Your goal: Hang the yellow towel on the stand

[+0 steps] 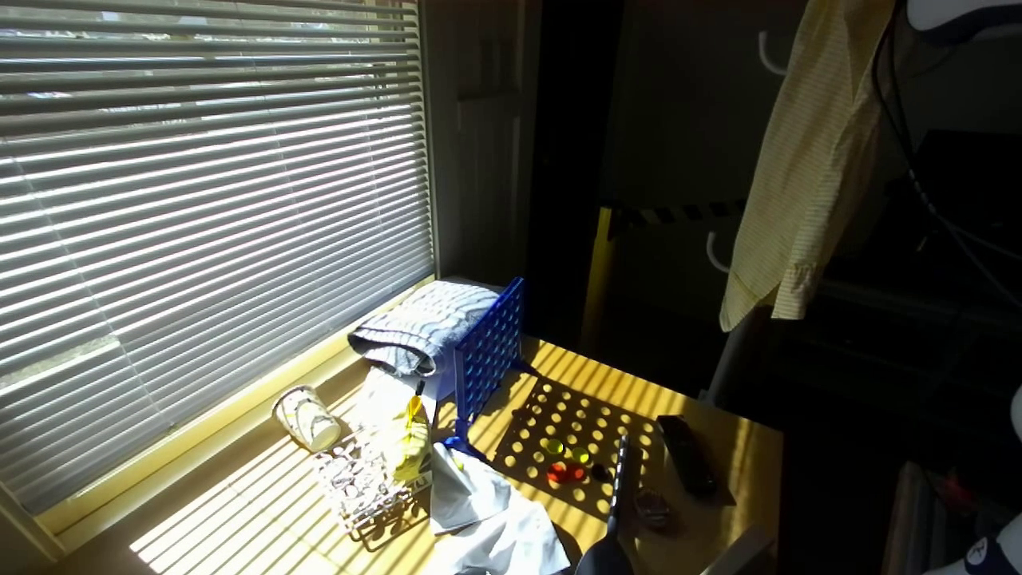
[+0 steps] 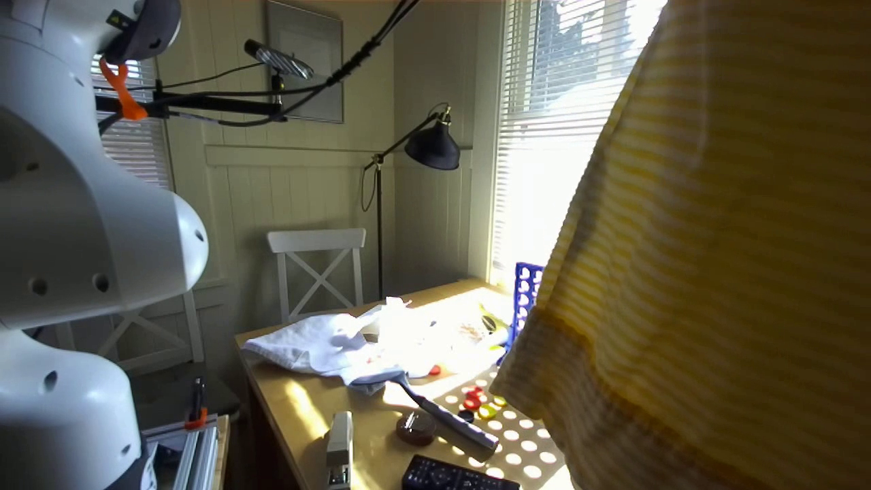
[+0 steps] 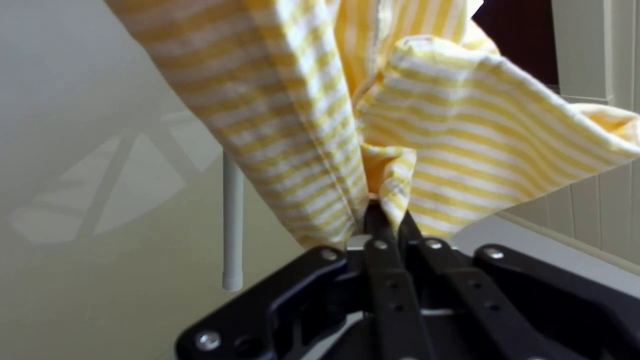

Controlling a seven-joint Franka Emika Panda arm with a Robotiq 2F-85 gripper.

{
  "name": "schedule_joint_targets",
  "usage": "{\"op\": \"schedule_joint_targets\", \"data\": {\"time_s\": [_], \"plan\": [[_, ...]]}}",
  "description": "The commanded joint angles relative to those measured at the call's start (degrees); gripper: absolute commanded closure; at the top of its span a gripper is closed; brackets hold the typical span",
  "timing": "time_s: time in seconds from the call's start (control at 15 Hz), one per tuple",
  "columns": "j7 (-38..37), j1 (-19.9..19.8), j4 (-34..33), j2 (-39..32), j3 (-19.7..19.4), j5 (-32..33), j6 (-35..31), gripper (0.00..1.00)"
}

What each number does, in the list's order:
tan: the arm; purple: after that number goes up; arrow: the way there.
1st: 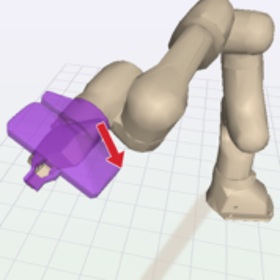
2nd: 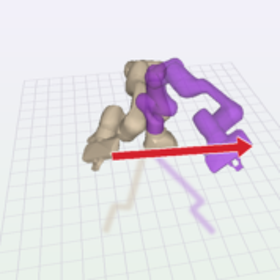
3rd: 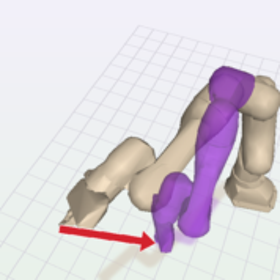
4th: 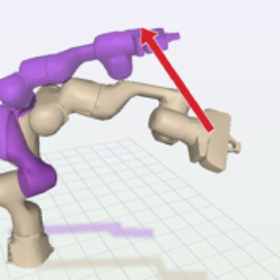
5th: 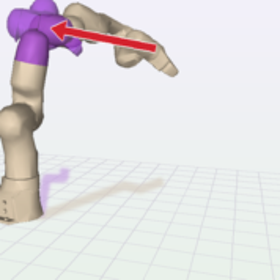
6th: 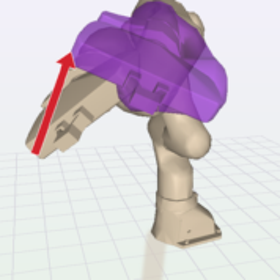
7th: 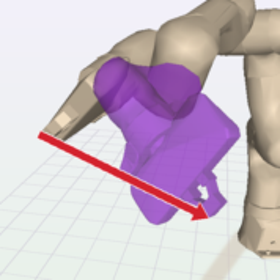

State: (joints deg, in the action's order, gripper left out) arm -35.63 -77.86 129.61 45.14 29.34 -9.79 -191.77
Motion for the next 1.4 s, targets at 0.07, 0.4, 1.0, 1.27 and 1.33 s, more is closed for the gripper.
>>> {"op": "schedule_joint_targets", "data": {"time_s": [0.07, 0.4, 1.0, 1.27, 1.33], "plan": [[3.81, 0.62, 0.14, -1.27, 3.36, -4.17, -1.85, 0.99], [5.54, -1.44, -0.76, -1.51, 6.41, -5.31, -2.46, 0.99], [9.06, -4.87, -2.17, -1.48, 6.71, -8.58, -5.02, 0.99], [11.05, -6.07, -2.21, -1.42, 7.23, -10.64, -7.41, 0.99], [11.48, -6.45, -2.19, -1.45, 7.48, -11.25, -7.68, 0.99]]}}
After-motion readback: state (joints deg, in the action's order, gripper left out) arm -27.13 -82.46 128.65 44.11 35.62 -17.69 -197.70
